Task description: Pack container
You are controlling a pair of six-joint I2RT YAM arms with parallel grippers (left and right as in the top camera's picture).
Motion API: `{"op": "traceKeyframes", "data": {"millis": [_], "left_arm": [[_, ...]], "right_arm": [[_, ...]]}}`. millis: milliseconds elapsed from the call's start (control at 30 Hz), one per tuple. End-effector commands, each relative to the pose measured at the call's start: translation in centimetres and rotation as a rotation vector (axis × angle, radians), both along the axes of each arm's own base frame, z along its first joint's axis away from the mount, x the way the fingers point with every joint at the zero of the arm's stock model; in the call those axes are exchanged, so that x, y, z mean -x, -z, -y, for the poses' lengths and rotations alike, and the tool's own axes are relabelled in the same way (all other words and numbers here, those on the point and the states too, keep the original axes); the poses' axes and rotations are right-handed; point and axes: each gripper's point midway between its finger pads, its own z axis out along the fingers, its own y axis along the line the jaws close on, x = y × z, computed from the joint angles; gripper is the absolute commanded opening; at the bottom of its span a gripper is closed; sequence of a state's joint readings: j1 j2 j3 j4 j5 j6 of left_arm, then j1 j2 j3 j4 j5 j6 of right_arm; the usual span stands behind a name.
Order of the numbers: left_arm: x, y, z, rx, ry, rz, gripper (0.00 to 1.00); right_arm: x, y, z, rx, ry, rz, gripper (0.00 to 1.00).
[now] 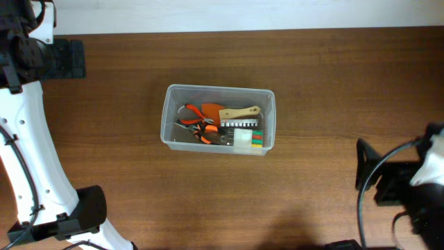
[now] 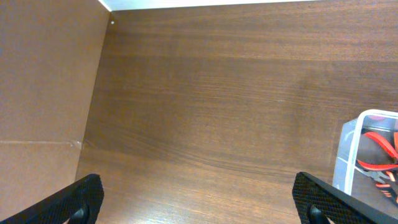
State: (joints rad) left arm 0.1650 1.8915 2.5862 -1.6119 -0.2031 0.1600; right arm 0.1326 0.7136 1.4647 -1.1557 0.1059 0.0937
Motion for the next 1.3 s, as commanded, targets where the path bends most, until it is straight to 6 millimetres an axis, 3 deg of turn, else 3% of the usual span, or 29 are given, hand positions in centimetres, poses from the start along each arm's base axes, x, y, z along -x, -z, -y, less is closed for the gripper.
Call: {"op": "traceKeyframes", "data": {"millis": [0, 300, 467, 600, 733, 1267], "left_arm": [[0.1, -0.1, -0.2, 0.004, -0.016, 0.007, 0.99], [0.1, -0.1, -0.2, 0.004, -0.016, 0.007, 0.99], [0.1, -0.1, -0.2, 0.004, -0.016, 0.007, 0.99], [0.1, -0.1, -0.2, 0.004, -0.016, 0.007, 0.99], [0.1, -0.1, -0.2, 0.004, -0.016, 0.007, 0.99], [0.1, -0.1, -0.2, 0.004, -0.016, 0.007, 0.99]], "right_arm": [[0.3, 5.3, 1.2, 0.037, 0.057, -0.016, 0.98], [-1.6, 20.2, 1.1, 0.045, 0.067, -0.055, 0.98], [-1.9, 25.7, 0.7, 0.036, 0.047, -0.086, 0.98], [-1.7, 27.7, 1.7, 0.029, 0.094, -0.104, 0.99], [-1.6, 28.4, 2.4, 0.035, 0.132, -0.096, 0.98], [-1.3, 31.6, 2.0, 0.027, 0.106, -0.144, 0.98]]}}
